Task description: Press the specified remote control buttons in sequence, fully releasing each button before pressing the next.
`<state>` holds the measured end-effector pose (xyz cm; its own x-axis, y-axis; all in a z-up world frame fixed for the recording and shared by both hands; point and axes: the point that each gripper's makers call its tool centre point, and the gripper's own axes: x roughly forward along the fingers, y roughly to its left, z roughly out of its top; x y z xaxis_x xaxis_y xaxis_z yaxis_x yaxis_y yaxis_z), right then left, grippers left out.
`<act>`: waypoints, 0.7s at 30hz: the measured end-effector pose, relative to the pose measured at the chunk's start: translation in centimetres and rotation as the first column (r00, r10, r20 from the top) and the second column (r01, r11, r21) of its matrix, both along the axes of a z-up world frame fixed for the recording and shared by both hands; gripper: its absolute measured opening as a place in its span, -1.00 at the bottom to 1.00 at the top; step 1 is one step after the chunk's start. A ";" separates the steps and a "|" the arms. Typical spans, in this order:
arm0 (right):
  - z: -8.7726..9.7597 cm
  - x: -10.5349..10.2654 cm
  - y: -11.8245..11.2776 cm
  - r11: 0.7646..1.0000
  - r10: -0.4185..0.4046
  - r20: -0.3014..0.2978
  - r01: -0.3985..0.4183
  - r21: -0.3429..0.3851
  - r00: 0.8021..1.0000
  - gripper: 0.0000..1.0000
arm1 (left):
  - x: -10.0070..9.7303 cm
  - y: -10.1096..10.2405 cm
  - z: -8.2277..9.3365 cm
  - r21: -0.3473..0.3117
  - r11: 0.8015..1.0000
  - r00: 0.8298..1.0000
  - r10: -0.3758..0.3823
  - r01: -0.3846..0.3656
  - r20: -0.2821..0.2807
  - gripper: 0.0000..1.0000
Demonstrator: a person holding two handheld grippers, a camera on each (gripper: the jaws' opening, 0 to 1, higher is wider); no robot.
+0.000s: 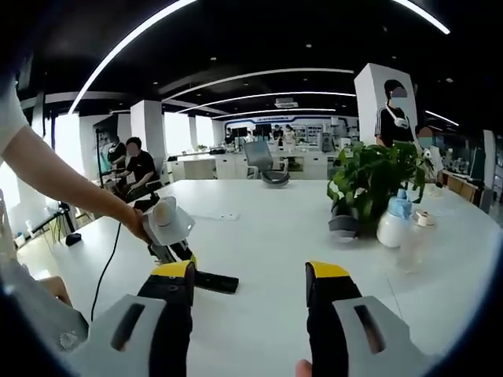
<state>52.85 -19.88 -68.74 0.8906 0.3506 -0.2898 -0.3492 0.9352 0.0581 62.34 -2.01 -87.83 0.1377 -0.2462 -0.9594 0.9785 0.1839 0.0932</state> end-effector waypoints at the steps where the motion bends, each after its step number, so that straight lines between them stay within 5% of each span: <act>1: 0.0 0.0 0.0 1.000 0.001 0.001 -0.001 -0.003 1.000 0.17 | -0.1 0.0 0.0 -0.001 1.000 1.000 0.000 0.000 0.001 -0.53; 21: -0.2 -0.1 0.2 0.999 0.012 -0.004 -0.012 -0.033 1.000 0.15 | -1.9 0.1 0.1 0.008 1.000 1.000 -0.013 0.013 -0.010 -0.53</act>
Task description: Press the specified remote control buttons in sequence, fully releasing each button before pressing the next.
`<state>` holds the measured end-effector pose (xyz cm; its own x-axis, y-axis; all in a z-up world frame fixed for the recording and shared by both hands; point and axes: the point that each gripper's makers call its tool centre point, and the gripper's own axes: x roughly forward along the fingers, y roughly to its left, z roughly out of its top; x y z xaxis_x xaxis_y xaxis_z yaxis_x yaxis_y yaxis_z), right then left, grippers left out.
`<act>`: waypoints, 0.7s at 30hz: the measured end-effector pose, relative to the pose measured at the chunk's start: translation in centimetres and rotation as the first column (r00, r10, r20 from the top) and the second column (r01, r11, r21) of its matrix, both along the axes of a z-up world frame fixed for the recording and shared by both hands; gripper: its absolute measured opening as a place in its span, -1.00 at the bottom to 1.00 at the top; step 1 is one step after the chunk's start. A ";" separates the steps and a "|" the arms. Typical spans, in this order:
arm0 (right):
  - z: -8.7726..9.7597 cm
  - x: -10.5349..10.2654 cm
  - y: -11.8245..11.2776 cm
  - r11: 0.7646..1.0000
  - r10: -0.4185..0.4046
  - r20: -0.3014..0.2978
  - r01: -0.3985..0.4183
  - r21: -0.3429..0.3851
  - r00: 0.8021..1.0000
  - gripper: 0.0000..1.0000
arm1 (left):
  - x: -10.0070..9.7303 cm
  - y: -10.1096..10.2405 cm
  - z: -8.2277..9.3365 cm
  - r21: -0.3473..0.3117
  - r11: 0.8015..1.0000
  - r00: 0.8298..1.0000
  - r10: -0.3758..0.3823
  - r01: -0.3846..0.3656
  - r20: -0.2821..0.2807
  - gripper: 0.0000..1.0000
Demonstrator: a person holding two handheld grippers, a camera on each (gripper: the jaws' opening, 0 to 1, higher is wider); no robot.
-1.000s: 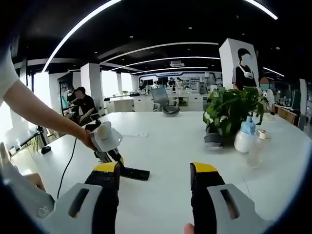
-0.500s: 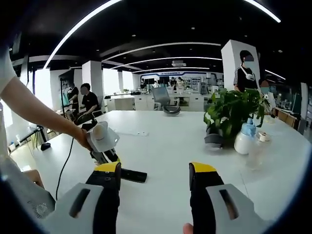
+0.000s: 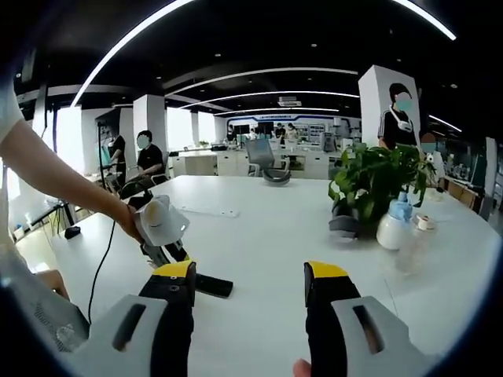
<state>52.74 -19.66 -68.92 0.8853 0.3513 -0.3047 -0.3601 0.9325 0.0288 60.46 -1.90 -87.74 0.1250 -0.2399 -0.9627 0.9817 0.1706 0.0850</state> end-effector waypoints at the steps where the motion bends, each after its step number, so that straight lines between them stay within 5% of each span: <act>1: 0.0 0.0 0.0 1.000 0.001 -0.001 -0.001 -0.003 1.000 0.14 | -0.2 0.0 0.0 0.000 1.000 1.000 0.002 -0.002 0.000 -0.53; 21: -0.4 -0.2 0.8 0.999 0.034 -0.012 -0.034 -0.026 0.999 0.11 | -2.0 0.3 0.1 0.003 1.000 1.000 -0.007 0.007 0.018 -0.53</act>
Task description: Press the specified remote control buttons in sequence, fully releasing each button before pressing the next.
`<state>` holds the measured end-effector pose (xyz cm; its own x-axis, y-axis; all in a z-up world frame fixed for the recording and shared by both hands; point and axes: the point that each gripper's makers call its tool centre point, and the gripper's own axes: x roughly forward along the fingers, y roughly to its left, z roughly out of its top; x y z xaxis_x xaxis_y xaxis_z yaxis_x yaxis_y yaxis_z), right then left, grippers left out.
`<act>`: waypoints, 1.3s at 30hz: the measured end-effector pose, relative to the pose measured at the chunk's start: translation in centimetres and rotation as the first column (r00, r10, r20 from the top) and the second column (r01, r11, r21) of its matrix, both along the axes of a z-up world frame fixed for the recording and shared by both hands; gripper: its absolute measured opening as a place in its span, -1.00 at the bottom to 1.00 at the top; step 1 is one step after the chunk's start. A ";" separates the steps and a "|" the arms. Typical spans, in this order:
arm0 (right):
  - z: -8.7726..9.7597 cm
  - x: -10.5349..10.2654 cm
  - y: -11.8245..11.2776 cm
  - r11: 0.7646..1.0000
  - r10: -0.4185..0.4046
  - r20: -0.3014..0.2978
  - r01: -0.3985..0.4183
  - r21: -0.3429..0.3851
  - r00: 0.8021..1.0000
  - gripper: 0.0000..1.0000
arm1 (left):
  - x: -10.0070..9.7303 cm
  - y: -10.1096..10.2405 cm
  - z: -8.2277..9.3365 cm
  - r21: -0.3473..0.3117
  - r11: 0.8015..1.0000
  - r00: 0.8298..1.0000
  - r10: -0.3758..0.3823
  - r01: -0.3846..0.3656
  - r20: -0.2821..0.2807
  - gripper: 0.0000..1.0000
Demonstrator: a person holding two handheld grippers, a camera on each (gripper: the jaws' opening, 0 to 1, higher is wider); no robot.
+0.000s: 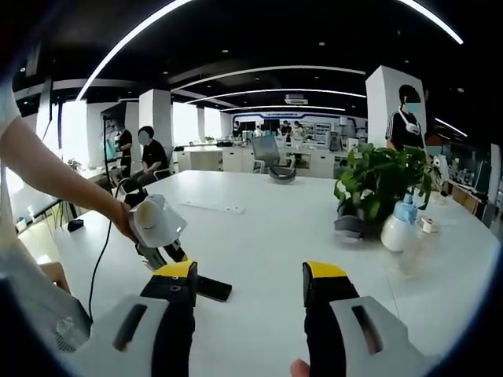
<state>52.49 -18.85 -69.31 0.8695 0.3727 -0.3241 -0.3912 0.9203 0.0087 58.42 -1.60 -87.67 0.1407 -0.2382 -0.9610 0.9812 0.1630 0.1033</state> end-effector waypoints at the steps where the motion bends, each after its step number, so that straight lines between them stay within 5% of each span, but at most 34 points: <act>1: 0.0 0.0 0.0 1.000 0.001 0.001 -0.001 0.002 1.000 0.12 | 0.0 0.0 0.0 -0.001 1.000 1.000 0.001 -0.001 0.000 -0.53; 39: -0.3 -0.2 0.2 0.999 0.015 -0.010 -0.015 -0.028 1.000 0.07 | -3.0 0.1 -0.1 0.008 1.000 1.000 -0.011 0.011 -0.010 -0.53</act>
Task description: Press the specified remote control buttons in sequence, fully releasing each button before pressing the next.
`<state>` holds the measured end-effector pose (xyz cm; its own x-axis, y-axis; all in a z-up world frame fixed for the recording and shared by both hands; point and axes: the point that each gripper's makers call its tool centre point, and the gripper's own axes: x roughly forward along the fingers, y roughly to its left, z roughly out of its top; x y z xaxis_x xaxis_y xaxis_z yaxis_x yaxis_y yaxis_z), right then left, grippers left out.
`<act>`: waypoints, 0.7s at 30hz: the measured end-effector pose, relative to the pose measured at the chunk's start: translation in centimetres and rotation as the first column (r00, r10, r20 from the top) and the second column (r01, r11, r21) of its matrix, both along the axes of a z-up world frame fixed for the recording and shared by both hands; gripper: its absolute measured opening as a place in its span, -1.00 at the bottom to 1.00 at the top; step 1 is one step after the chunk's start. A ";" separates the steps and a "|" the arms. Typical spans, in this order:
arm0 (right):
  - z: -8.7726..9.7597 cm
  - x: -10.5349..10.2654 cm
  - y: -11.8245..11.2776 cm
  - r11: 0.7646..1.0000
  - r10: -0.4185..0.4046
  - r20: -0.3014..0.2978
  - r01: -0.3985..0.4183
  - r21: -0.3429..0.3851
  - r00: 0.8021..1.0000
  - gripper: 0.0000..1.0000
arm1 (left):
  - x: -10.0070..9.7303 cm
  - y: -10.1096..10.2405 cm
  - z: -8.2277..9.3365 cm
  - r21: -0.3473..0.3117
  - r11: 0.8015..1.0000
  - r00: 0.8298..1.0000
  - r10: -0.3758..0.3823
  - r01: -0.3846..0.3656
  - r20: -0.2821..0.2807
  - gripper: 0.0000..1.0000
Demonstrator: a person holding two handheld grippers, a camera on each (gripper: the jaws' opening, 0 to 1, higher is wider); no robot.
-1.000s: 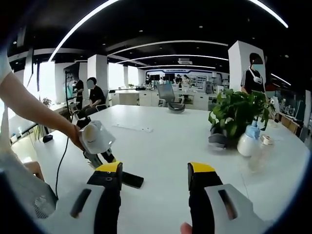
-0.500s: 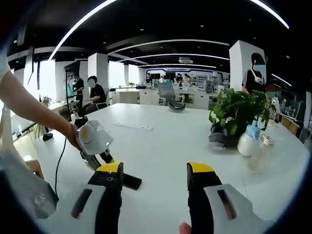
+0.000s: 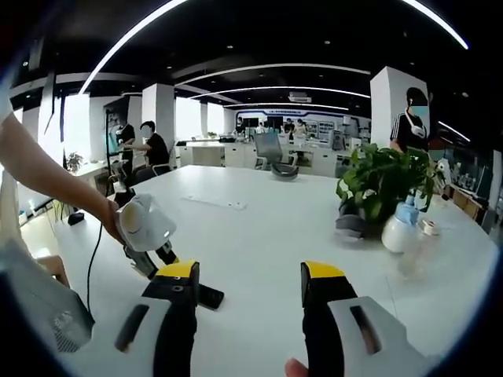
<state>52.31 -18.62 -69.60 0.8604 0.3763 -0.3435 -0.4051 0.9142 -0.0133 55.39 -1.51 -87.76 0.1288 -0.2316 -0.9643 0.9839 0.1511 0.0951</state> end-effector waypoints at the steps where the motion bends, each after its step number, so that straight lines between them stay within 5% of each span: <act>1: 0.0 0.0 0.0 1.000 0.001 -0.001 -0.001 -0.001 1.000 0.07 | -0.2 0.0 0.0 0.001 1.000 1.000 -0.001 0.001 -0.001 -0.53; 21: -0.3 -0.1 0.2 1.000 0.010 -0.008 -0.011 -0.025 1.000 0.04 | -1.8 0.0 0.0 -0.003 1.000 1.000 0.007 -0.007 -0.004 -0.53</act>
<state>52.22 -18.42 -69.91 0.8535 0.3764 -0.3603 -0.4149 0.9093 -0.0331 53.59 -1.53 -87.81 0.1262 -0.2335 -0.9641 0.9833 0.1582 0.0904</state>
